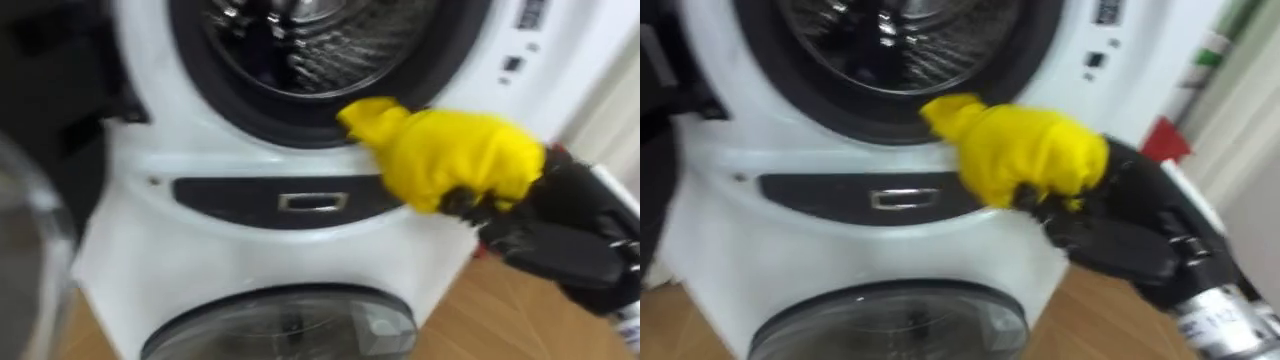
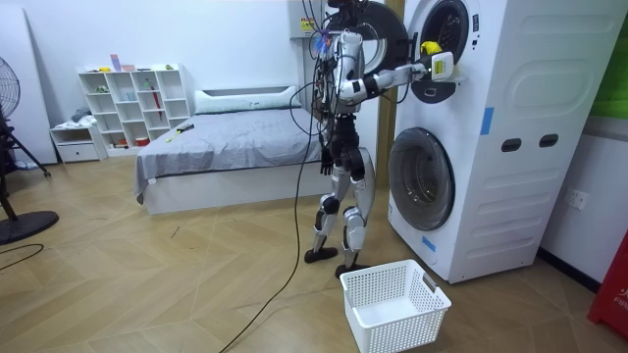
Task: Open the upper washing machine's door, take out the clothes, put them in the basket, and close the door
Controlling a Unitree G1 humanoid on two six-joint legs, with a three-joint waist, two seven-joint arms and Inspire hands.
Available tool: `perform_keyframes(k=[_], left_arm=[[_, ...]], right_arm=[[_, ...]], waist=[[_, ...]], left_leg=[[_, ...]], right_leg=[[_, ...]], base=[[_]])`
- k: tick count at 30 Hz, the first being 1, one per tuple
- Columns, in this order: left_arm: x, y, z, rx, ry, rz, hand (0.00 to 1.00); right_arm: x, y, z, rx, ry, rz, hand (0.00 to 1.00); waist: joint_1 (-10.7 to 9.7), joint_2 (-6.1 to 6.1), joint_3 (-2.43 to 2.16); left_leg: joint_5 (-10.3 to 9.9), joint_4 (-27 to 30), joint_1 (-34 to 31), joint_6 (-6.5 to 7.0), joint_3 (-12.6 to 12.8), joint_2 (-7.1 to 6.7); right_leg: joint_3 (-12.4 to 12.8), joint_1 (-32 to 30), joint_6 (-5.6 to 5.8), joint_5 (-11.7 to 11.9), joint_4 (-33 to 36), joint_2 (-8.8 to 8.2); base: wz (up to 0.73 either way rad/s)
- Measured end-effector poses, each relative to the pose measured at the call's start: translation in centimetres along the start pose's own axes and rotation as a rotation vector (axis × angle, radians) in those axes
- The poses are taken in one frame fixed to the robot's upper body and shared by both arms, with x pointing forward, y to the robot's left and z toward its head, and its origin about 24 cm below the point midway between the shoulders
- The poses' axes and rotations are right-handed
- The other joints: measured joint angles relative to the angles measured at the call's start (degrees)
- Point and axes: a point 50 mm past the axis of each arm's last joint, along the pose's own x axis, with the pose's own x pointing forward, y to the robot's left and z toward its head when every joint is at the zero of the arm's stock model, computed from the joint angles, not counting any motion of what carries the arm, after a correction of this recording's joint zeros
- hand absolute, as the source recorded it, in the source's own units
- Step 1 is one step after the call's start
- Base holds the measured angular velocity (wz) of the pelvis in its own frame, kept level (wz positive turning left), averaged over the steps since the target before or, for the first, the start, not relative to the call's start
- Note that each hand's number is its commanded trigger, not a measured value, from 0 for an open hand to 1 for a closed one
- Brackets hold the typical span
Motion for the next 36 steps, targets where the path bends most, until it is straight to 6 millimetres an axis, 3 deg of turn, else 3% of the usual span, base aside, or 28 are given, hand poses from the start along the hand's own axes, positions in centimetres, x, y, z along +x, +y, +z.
perform_keyframes(k=[9, 15, 18, 22, 30, 36], left_arm=[[0.0, -0.1, 1.1, 0.024, -0.033, 0.0, 0.0], [0.0, 0.0, 1.8, 0.03, -0.057, -0.015, 0.0], [0.0, -0.2, 1.9, 0.056, -0.059, -0.04, 0.0], [0.0, -0.2, 2.4, 0.074, -0.077, -0.046, 0.0], [0.0, -0.3, 4.5, 0.116, -0.133, -0.049, 0.0], [-0.1, -1.1, 5.2, 0.143, -0.161, -0.074, 0.0]], right_arm=[[-2.6, -2.9, -2.1, -0.001, 0.126, -0.188, 1.0], [-3.3, -3.6, -3.3, 0.015, 0.178, -0.223, 1.0], [-4.8, -4.8, -5.3, 0.051, 0.271, -0.294, 1.0], [-6.2, -5.5, -6.3, 0.069, 0.331, -0.348, 1.0], [-8.9, -6.8, -9.2, 0.128, 0.461, -0.483, 1.0], [-9.7, -7.4, -10.0, 0.137, 0.499, -0.562, 1.0]], waist=[[-3.78, 0.96, 0.43], [-5.57, 0.9, 0.31], [-6.83, 0.75, 0.13], [-8.32, 1.38, 0.25], [-10.19, 1.87, 0.28], [-10.48, 3.57, -0.09]], left_leg=[[-0.43, -0.03, -0.35, -0.54, 5.27, -0.02], [-0.52, 0.19, -0.29, -0.69, 10.15, 0.0], [-0.54, 0.73, -0.36, -0.74, 11.32, 0.04], [-1.39, 0.54, -0.49, -1.15, 13.98, 0.3], [-1.73, 0.88, -0.28, -1.53, 15.93, 0.59], [-1.82, 1.8, -2.74, -1.56, 16.08, 0.4]], right_leg=[[5.17, -2.98, -0.3, 0.36, 1.77, 1.87], [9.66, -4.18, -0.23, 1.2, 1.83, 3.42], [10.41, -4.3, -0.17, 1.34, 1.81, 3.57], [11.94, -5.54, -0.16, 1.47, 2.73, 4.6], [13.69, -5.64, -0.27, 2.01, 2.67, 5.54], [14.35, -8.48, -0.33, 2.06, 3.79, 5.58]], base=[[-0.36], [-0.39], [-0.19], [-0.25], [-0.14], [-0.07]])
